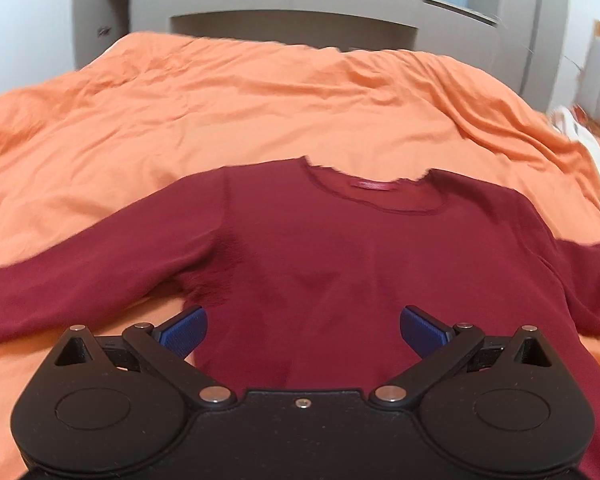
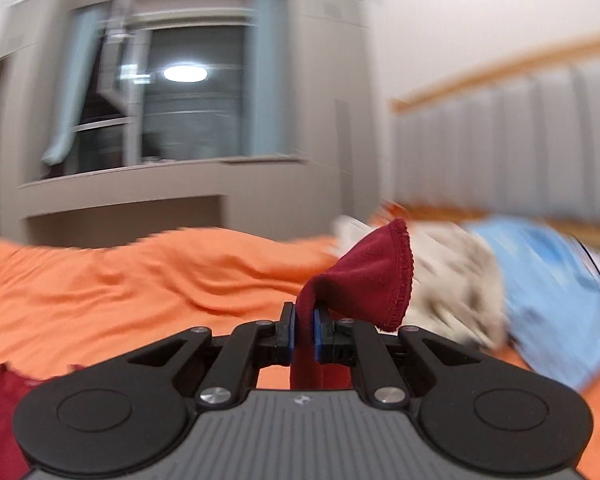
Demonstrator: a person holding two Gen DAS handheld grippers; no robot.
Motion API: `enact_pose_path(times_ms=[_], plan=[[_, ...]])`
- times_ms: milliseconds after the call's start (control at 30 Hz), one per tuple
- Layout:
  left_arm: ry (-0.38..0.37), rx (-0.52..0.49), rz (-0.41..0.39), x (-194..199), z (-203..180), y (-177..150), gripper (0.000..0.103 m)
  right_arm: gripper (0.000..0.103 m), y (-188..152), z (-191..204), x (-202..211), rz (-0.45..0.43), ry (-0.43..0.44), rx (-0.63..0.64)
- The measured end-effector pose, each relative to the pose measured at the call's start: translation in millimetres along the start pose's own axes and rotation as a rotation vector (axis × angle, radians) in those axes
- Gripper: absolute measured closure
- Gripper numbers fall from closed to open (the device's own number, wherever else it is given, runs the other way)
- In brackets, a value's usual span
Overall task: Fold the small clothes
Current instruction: 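Close the right gripper on the sleeve cuff, then carry the held sleeve across the shirt front with the right gripper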
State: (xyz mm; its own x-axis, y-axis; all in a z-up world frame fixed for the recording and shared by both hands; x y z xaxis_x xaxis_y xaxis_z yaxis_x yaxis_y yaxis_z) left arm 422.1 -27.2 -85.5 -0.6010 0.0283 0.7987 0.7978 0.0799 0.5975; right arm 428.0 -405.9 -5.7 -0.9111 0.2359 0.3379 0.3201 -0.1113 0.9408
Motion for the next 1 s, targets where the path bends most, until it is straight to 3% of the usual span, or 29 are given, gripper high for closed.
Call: enact_pose_path(times_ms=[267,500,700,900,967,1000], plan=[[0.001,0.149,-0.070,24.4,51.5,16.2,0.001,0.093,23.3,154.1,16.7,-0.048,0.226,0.277],[0.008,0.286,-0.148,49.3,101.4,33.3,0.001,0.093,-14.6,261.1,25.5,-0.004,0.358,0.569],[0.002,0.375,-0.184,59.0,131.8,38.2,0.001,0.093,-78.9,309.8,19.8,0.136,0.437,0.756],[-0.027,0.384,-0.183,59.6,137.6,36.8,0.001,0.092,-121.7,327.9,33.4,0.187,0.455,0.888],[-0.040,0.368,-0.175,56.6,134.1,36.5,0.001,0.085,-125.8,331.9,38.9,0.205,0.481,0.899],[-0.049,0.359,-0.170,53.7,131.2,37.1,0.001,0.075,-126.5,329.1,42.0,0.214,0.498,0.901]])
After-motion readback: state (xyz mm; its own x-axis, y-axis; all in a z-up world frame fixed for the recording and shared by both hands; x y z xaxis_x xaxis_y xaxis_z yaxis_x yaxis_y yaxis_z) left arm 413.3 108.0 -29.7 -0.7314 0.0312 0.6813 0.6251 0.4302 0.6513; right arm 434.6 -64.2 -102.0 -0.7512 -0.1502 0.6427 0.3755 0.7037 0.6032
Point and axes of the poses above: each gripper's, at about its wrist camera, not at the fingertips, and x roughly against the way its jaws point, z to its left, y to its top, the point moved 6 cm from there along -x, roughly the way its jaws point, and after that the axes turned 12 degrees about z, right-handed, at the moved point
